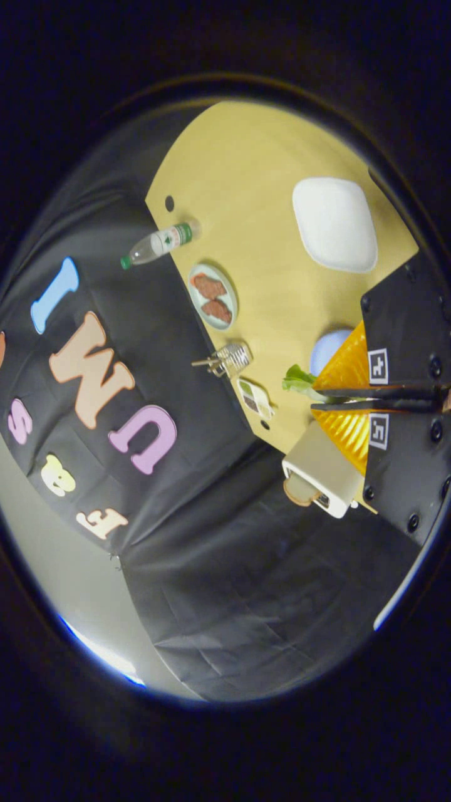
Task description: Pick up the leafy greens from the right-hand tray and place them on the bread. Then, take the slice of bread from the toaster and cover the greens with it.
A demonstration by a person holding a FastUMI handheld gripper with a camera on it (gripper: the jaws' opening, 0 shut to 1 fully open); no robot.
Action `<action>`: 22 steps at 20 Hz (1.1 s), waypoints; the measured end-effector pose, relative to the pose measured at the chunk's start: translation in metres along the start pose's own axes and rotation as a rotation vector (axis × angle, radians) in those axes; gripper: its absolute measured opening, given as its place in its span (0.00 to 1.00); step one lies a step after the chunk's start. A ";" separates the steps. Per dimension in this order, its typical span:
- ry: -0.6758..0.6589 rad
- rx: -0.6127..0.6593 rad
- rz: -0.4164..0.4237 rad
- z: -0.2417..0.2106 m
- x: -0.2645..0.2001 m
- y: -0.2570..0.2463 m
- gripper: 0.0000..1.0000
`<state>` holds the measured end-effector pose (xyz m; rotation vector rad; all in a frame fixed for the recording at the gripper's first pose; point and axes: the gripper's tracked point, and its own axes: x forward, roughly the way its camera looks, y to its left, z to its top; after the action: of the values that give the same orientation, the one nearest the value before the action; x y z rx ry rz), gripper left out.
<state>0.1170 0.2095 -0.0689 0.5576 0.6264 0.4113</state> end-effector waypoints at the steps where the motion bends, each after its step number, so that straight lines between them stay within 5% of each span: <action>1: 0.012 -0.005 0.009 -0.008 0.008 0.007 0.03; 10: 0.078 0.144 0.094 -0.070 0.095 0.051 0.03; 22: 0.193 0.006 -0.220 -0.124 0.104 -0.032 0.03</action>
<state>0.1193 0.2829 -0.2167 0.4519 0.8655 0.2567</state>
